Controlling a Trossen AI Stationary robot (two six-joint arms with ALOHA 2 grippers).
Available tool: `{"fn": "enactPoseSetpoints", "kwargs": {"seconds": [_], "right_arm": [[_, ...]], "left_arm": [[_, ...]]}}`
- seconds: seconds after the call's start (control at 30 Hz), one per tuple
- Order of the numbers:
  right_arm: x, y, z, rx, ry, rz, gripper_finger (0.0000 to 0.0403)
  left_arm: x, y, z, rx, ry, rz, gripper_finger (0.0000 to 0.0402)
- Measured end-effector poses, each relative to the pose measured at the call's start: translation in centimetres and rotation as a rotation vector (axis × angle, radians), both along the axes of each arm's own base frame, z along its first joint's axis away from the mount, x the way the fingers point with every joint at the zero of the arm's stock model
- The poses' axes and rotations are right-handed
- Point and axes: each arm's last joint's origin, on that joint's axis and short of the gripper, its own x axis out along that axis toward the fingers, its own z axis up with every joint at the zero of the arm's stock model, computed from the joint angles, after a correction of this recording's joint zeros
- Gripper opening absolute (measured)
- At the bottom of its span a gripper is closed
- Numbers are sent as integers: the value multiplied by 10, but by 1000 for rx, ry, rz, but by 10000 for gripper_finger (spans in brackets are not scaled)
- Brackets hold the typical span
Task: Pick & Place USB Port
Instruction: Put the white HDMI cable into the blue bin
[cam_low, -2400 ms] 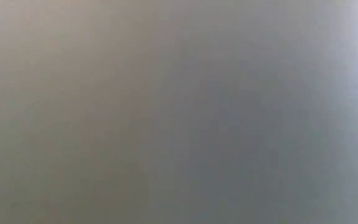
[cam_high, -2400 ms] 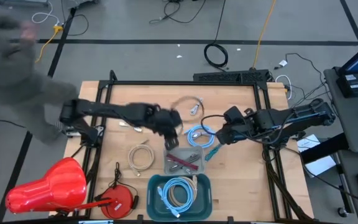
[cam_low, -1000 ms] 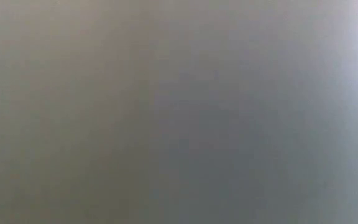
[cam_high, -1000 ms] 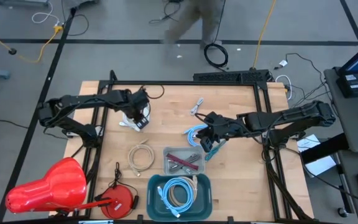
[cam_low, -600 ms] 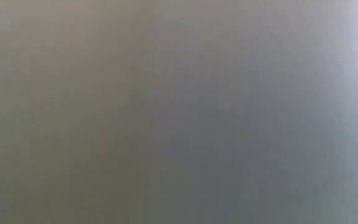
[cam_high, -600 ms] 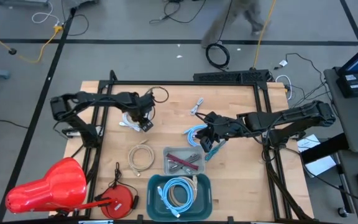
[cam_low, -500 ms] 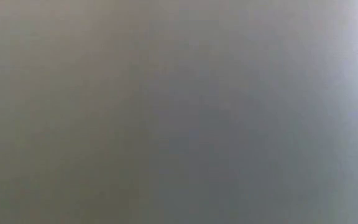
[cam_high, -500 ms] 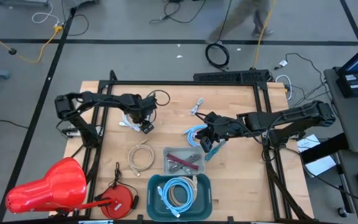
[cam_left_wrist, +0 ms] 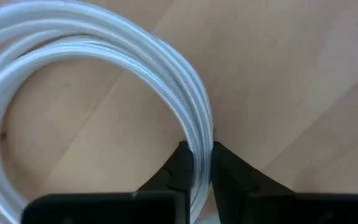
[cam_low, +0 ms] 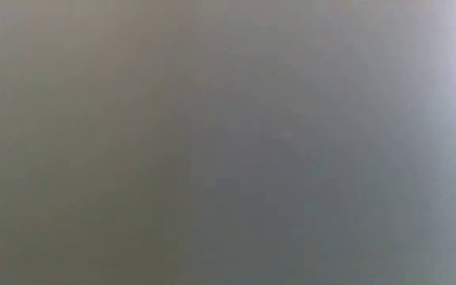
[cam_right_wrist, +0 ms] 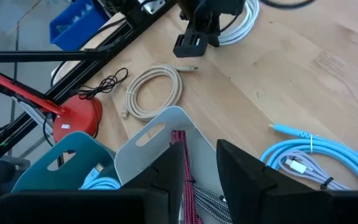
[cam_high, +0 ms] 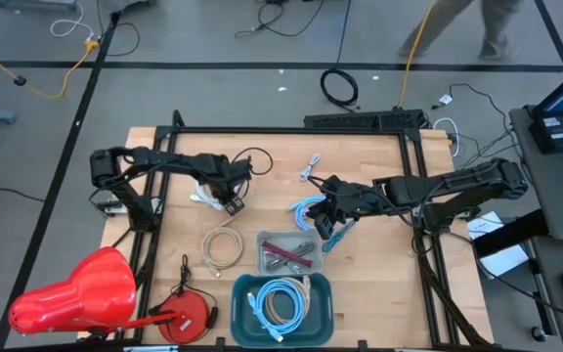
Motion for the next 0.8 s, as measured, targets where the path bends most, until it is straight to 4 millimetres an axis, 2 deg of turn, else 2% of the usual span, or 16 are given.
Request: {"fn": "enactPoseSetpoints", "kwargs": {"seconds": [0.1,0.17,0.33,0.4,0.5,0.6,0.67,0.73,0.8], "right_arm": [[1,0,1,1,-10,0,86],[1,0,1,2,-12,0,86],[1,0,1,-1,-11,1,86],[1,0,1,0,-11,0,86],[1,0,1,15,-14,-12,86],[0,-1,1,39,-17,-27,86],[-3,-1,4,45,-23,-11,86],[-6,0,9,55,-38,32,86],[-13,0,14,62,-34,79,86]], "left_arm": [[-4,-5,18,11,30,-18,34],[-8,-15,43,25,54,-24,34],[-10,-51,117,68,-174,-57,33],[-13,-71,150,30,-326,-65,33],[-10,-106,185,-46,-517,-66,33],[-5,-148,207,-108,-678,-105,33],[4,-178,213,-174,-773,-126,33],[14,-207,207,-212,-810,-135,33],[30,-234,193,-225,-816,-136,33]]}}
